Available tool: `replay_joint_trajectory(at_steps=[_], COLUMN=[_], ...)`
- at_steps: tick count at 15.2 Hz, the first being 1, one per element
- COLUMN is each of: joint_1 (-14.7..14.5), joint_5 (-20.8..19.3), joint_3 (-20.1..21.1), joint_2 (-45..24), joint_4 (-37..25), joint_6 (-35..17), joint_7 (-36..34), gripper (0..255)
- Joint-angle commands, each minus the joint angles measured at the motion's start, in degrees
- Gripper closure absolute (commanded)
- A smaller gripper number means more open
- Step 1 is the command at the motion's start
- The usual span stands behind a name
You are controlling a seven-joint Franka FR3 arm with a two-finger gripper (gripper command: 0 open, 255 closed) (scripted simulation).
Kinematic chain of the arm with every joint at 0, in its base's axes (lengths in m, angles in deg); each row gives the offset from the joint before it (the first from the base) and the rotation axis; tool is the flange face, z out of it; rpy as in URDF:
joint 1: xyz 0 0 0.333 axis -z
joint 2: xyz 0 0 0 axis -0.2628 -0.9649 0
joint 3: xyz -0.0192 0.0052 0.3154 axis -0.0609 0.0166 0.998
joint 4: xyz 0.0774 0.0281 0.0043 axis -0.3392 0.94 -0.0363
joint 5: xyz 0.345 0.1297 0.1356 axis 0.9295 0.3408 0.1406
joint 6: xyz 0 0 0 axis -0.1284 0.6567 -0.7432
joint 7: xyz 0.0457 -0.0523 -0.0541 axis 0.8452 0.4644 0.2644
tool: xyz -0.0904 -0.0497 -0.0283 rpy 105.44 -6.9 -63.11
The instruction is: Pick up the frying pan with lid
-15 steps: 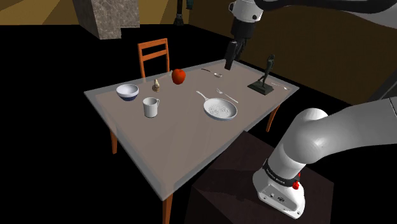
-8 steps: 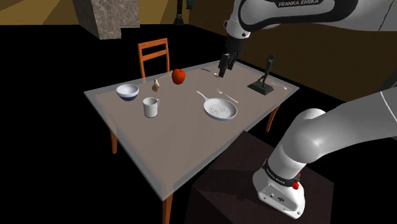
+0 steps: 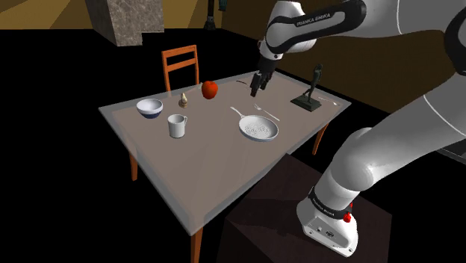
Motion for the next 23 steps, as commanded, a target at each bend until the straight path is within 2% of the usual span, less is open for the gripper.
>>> replay_joint_trajectory(at_steps=[1,6,12,18,23], joint_1=[-0.02,-0.12,1.09,5.4,10.12], joint_5=[1.19,6.19,16.02,26.02,31.62], joint_3=[-1.68,-5.46,-7.68,-6.15,-3.54], joint_2=[-4.17,-14.53,-28.1,-41.92,-53.26], joint_4=[-1.21,-4.73,-11.7,-21.63,-32.03], joint_6=[-3.24,-9.99,-15.23,-17.04,-16.71], joint_7=[1.9,7.83,16.94,25.2,29.41], gripper=[0,0,0,0,0])
